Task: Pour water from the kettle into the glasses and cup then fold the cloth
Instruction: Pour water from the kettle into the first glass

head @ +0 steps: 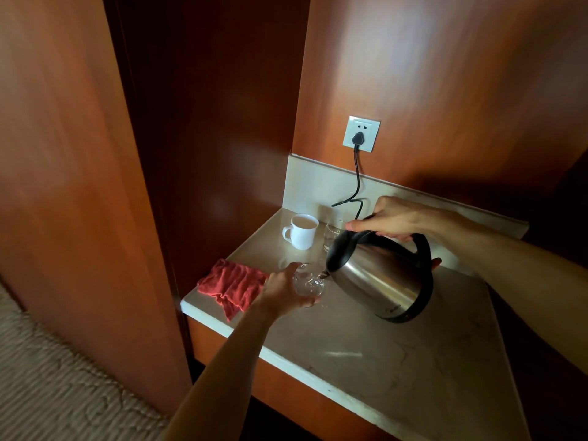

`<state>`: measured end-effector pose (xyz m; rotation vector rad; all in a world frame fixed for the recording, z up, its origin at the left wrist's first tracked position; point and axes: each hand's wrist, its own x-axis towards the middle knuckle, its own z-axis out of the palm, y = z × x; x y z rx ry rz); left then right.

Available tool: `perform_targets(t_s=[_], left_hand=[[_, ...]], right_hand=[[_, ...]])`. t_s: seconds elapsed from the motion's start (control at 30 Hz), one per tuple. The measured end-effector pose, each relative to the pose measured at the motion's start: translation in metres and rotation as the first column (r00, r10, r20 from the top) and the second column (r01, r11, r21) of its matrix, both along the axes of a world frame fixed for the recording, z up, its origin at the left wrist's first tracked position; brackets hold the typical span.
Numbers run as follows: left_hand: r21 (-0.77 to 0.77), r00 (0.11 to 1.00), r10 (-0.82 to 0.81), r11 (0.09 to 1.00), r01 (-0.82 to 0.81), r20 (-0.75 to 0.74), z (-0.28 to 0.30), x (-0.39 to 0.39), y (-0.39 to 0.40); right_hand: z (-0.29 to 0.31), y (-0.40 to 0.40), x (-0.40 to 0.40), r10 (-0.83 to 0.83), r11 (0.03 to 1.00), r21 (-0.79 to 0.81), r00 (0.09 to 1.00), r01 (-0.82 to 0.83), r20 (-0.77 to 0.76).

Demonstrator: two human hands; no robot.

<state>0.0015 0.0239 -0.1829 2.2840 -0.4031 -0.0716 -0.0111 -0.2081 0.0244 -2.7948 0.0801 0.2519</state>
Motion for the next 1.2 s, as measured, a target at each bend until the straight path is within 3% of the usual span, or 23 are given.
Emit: perform_targets(t_s=[0.67, 0.9, 1.2], left_hand=[[0.016, 1.000, 0.013, 1.000, -0.013, -0.004, 0.002, -0.001, 0.000], [0.001, 1.000, 0.009, 1.000, -0.009, 0.000, 0.001, 0.000, -0.001], [-0.013, 1.000, 0.020, 1.000, -0.020, 0.002, 0.003, -0.003, -0.001]], right_hand=[[0.004, 0.003, -0.001, 0.021, 0.999, -0.040, 1.000, -0.022, -0.016], [-0.006, -0.011, -0.002, -0.024, 1.000, 0.008, 1.000, 0.024, -0.002], [-0.032, -0.033, -0.017, -0.133, 0.965, 0.238, 0.988, 0.110, 0.081]])
